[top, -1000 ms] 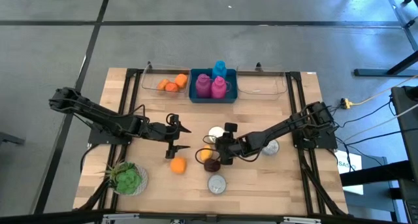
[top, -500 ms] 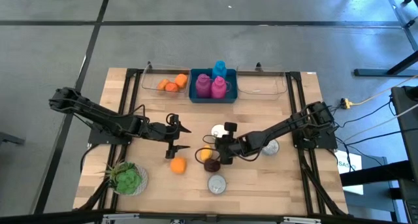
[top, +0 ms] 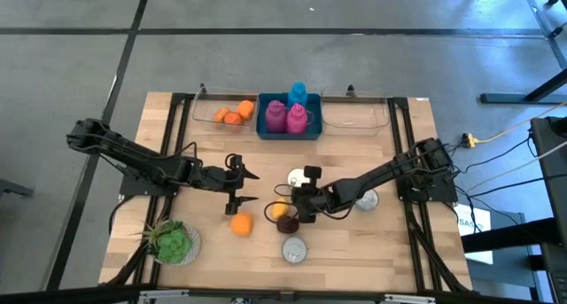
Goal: Pick & Place Food Item
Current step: Put the blue pink tuna can into the right transparent bin
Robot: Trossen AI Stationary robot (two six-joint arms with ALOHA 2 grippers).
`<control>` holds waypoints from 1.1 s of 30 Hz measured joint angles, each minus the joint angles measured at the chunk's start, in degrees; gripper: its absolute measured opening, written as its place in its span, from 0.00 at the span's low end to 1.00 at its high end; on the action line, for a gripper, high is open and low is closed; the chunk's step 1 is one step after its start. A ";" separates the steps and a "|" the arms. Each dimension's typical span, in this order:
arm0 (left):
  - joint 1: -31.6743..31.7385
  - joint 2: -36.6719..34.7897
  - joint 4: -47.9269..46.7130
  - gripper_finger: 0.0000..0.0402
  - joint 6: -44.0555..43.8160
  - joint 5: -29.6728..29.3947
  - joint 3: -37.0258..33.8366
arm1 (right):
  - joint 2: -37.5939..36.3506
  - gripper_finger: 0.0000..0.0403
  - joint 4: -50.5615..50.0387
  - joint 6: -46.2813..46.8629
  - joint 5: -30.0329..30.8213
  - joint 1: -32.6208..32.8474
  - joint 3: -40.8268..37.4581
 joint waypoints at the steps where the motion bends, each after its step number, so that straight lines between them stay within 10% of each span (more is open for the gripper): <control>1: 0.01 0.00 0.00 0.74 0.08 0.00 0.00 | 0.12 0.00 -0.19 -0.52 0.25 0.00 0.46; 33: 0.00 -0.28 -0.98 0.74 -0.79 -0.42 -0.02 | -9.41 0.00 -14.23 -5.79 7.35 1.16 11.13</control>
